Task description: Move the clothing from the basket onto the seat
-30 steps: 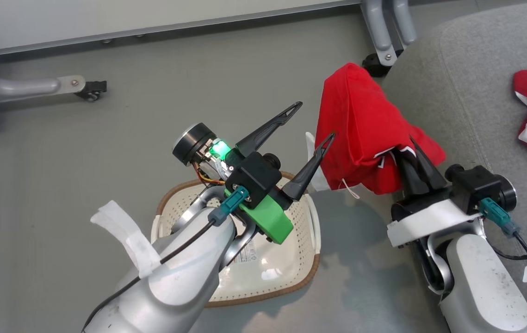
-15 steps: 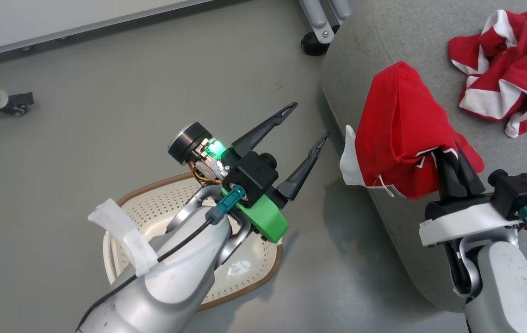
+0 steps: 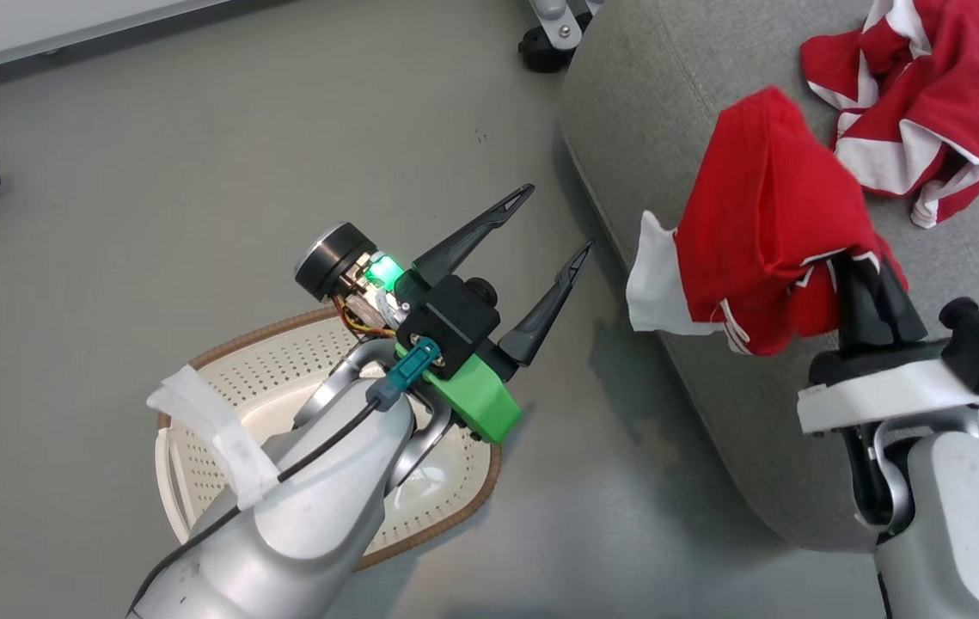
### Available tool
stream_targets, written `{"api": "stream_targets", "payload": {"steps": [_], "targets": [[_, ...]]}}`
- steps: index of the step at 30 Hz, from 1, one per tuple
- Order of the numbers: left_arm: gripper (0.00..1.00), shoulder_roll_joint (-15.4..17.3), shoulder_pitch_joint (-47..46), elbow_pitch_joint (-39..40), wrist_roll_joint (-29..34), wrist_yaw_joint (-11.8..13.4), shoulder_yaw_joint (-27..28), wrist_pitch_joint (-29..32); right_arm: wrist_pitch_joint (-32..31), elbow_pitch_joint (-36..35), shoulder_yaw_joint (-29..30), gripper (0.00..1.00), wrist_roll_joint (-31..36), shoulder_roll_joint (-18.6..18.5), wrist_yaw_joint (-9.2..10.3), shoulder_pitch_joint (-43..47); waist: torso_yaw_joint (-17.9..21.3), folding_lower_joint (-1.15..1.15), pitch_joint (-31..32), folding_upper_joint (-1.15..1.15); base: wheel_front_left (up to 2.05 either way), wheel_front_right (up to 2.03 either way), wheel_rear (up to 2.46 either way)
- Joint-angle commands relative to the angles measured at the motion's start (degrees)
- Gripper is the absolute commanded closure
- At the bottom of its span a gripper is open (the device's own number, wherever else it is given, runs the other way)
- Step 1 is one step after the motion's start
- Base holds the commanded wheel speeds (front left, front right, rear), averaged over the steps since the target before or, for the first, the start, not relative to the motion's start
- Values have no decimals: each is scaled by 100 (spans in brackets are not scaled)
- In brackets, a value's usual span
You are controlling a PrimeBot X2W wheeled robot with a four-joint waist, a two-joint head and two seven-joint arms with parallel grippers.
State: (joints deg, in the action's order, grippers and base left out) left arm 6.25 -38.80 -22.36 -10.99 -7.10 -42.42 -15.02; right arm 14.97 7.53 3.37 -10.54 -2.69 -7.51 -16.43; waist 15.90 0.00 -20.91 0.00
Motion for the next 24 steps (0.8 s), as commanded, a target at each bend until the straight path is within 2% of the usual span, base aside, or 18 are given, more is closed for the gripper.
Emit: {"api": "stream_targets", "payload": {"steps": [1,13,17,24], "targets": [[0,50,-21,0,-5,-13,26,-21,7,-68,65,100,26,-14,4,-158,-14,0,-65,0,0,0,0],[0,154,-207,-18,82,-15,-28,-22,7,-475,887,100,467,-45,4,-1754,-40,0,-796,0,0,0,0],[0,222,-332,-18,114,-19,-44,-8,7,-489,1229,100,488,-254,5,-2369,-34,0,-1132,0,0,0,0],[0,379,-462,7,150,-19,-73,44,7,-319,1922,100,518,-826,4,-3229,72,0,-1594,0,0,0,0]]}}
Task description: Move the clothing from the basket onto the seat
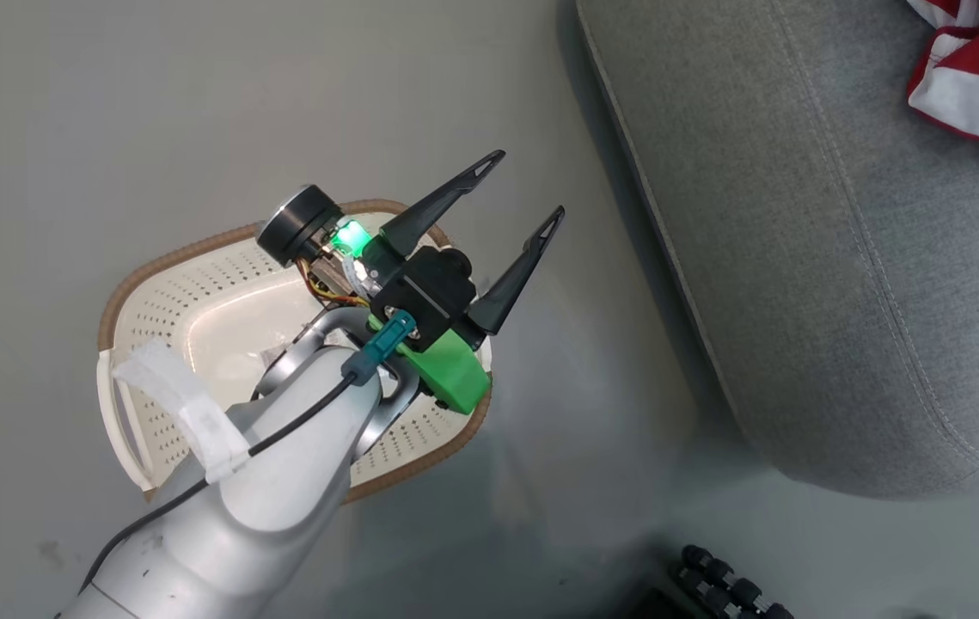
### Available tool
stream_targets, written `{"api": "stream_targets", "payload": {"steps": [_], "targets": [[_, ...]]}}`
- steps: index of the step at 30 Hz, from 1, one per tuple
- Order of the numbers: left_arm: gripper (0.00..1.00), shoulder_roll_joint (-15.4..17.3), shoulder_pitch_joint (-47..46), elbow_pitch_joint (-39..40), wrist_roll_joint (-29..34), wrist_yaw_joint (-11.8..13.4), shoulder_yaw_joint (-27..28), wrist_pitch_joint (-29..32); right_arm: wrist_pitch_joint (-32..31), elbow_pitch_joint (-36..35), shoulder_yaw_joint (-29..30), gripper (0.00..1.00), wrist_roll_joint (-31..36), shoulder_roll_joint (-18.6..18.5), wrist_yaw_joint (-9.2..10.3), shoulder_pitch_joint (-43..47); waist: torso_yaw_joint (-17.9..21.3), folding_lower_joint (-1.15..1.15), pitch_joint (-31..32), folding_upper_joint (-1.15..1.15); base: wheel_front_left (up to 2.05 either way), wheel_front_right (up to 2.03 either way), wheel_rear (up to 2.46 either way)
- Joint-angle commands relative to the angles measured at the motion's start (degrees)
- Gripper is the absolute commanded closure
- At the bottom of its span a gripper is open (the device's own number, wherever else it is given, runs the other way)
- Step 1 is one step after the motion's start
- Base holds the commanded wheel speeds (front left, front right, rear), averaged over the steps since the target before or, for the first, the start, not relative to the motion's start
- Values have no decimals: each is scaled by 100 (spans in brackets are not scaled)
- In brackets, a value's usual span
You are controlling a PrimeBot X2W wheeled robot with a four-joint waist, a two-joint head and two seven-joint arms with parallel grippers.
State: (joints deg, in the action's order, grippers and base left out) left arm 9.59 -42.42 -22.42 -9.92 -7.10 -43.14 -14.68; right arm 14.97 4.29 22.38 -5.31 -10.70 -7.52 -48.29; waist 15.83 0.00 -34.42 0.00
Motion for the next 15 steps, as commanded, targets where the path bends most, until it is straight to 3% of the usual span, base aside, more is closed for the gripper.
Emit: {"api": "stream_targets", "payload": {"steps": [1,10,15], "targets": [[0,67,-116,22,47,-19,-8,23,7,32,108,100,6,-97,5,-140,106,0,-297,0,0,0,0],[0,263,-217,132,65,-18,-64,135,6,726,718,100,-236,-633,5,-574,291,0,-640,0,0,0,0],[0,365,-277,254,49,-8,-83,231,7,1463,907,100,-150,-536,5,-395,325,0,-829,0,0,0,0]]}}
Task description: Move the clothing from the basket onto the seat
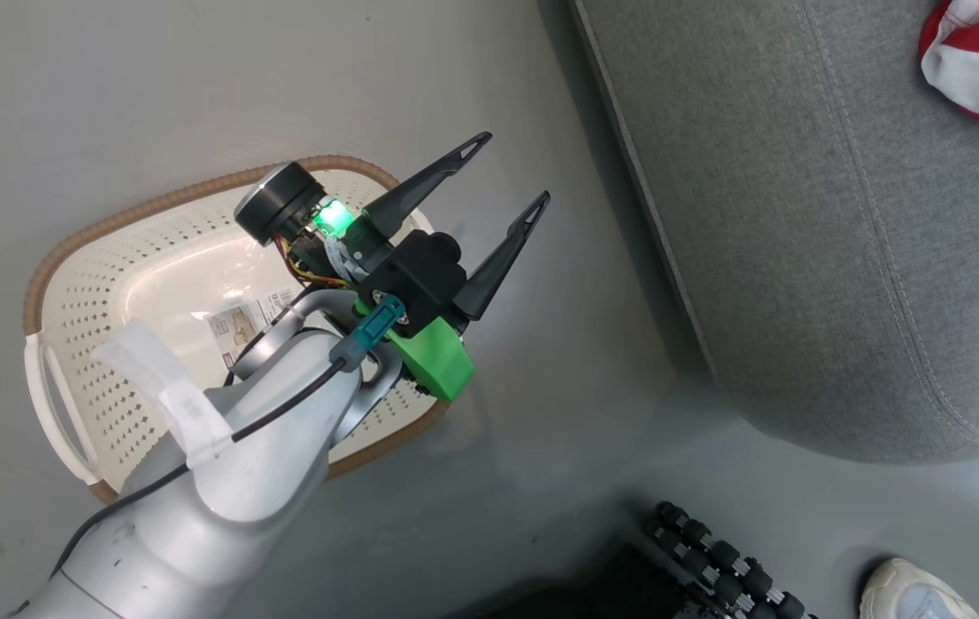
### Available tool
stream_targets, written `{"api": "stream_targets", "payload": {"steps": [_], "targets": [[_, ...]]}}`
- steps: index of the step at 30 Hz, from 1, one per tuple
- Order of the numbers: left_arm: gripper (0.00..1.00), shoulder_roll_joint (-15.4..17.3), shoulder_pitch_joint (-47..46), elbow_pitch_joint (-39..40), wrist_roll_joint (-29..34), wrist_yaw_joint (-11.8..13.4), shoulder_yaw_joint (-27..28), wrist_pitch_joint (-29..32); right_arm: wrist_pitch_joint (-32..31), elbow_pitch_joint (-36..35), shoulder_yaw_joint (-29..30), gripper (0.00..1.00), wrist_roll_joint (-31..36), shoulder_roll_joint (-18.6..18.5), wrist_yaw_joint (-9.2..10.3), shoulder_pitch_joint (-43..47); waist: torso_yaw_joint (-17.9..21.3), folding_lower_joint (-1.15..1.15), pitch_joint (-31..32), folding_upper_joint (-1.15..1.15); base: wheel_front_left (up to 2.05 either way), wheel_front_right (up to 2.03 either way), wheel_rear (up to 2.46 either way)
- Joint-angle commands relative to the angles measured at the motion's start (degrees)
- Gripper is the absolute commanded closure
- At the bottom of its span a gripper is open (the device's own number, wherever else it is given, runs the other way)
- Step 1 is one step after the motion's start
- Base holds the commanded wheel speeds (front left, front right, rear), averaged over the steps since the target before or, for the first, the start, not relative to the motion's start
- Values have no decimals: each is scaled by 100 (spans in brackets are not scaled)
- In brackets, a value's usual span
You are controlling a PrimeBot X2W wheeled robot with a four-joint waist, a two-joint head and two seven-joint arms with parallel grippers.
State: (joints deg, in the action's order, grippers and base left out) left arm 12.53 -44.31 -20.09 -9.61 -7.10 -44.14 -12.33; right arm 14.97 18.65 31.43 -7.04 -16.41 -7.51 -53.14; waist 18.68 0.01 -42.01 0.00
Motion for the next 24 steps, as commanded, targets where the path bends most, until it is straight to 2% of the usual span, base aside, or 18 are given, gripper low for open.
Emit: {"api": "stream_targets", "payload": {"steps": [1,12,20,21,22,23,24], "targets": [[0,91,-91,43,15,-8,13,16,7,167,38,100,43,68,5,114,44,-1,-103,0,0,0,0],[0,164,-173,154,-39,53,8,48,7,839,88,100,126,579,4,523,-61,-1,-245,0,0,0,0],[0,185,-190,128,-88,108,2,-5,7,1078,149,100,54,743,5,694,-87,-1,-167,0,0,0,0],[0,182,-176,122,-96,106,-2,-16,7,1067,149,65,51,749,5,710,-80,-1,-138,0,0,0,0],[0,178,-153,110,-103,113,-12,-34,7,1018,142,7,50,785,4,746,-71,-1,-91,0,0,0,0],[0,168,-134,102,-116,118,-19,-38,6,987,138,0,43,803,4,776,-63,-1,-52,0,0,0,0],[0,152,-103,83,-129,122,-28,-59,7,945,133,0,33,813,4,835,-56,-1,11,0,0,0,0]]}}
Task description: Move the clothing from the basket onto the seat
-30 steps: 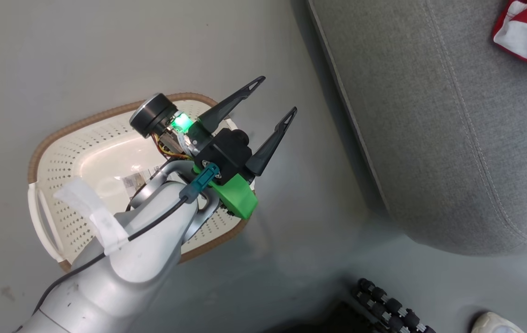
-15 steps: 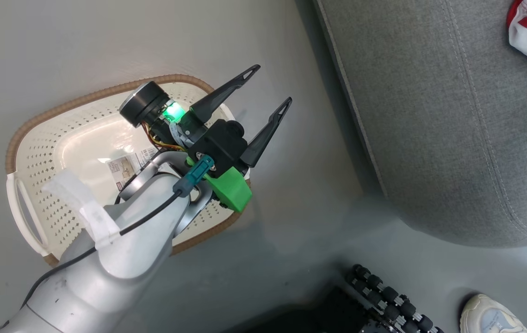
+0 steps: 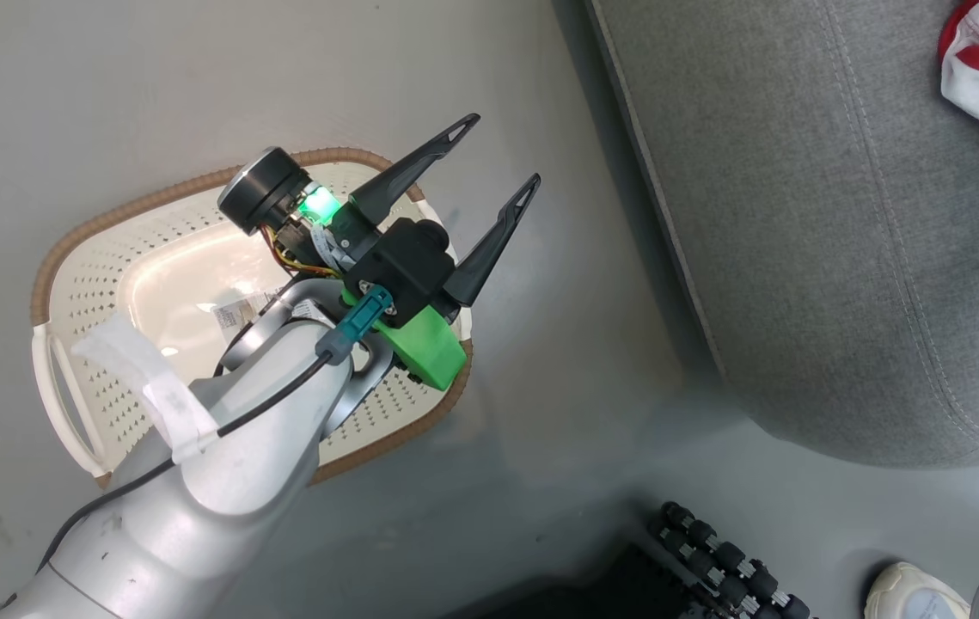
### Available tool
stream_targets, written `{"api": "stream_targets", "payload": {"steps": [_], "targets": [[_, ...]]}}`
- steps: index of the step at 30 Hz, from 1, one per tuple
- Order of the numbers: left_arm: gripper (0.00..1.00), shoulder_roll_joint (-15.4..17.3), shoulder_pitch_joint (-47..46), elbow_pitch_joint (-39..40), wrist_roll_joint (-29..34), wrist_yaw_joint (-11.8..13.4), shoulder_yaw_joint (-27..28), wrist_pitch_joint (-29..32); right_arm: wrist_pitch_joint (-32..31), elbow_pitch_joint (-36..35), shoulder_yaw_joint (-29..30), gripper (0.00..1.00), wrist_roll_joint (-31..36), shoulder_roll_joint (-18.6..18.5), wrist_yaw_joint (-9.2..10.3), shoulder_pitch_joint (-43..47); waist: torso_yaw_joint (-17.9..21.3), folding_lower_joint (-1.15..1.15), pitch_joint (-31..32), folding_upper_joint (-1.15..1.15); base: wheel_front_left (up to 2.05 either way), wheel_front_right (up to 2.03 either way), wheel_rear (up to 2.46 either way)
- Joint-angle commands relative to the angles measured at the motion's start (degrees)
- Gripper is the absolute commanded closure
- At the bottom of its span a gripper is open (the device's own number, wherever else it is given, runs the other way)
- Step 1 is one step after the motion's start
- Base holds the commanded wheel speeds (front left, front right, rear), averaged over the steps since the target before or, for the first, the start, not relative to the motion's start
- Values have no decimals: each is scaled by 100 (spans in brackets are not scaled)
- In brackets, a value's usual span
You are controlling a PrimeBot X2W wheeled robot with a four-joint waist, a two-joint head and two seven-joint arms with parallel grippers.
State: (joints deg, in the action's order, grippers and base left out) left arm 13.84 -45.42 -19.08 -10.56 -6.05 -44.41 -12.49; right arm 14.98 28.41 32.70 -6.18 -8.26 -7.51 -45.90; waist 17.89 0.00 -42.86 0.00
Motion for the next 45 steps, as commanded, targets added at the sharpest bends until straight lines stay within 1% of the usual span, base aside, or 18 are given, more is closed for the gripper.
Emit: {"api": "stream_targets", "payload": {"steps": [1,13,22,28,33,39,45], "targets": [[0,6,26,-27,-45,22,-9,-46,6,-58,19,0,-67,-2,5,146,27,0,142,0,0,0,0],[0,-225,388,-215,-215,112,-79,-228,5,-680,-346,0,-102,119,4,1199,-24,0,1013,0,0,0,0],[0,-384,715,-306,-382,233,34,-271,6,-1377,-919,0,-142,215,5,1908,-325,0,1610,0,0,0,0],[0,-397,1000,-131,-517,377,397,-277,6,-1784,-1499,0,-128,281,4,2253,-674,0,1942,0,0,0,0],[0,-361,1299,31,-570,482,836,-274,6,-1998,-1901,0,-59,294,5,2441,-1014,0,2196,0,0,0,0],[0,-396,1667,165,-631,566,1393,-274,6,-2039,-2290,0,-32,284,4,2607,-1446,0,2489,0,0,0,0],[0,-463,2078,270,-681,643,2018,-273,6,-2022,-2632,0,-32,319,4,2725,-1774,0,2750,0,0,0,0]]}}
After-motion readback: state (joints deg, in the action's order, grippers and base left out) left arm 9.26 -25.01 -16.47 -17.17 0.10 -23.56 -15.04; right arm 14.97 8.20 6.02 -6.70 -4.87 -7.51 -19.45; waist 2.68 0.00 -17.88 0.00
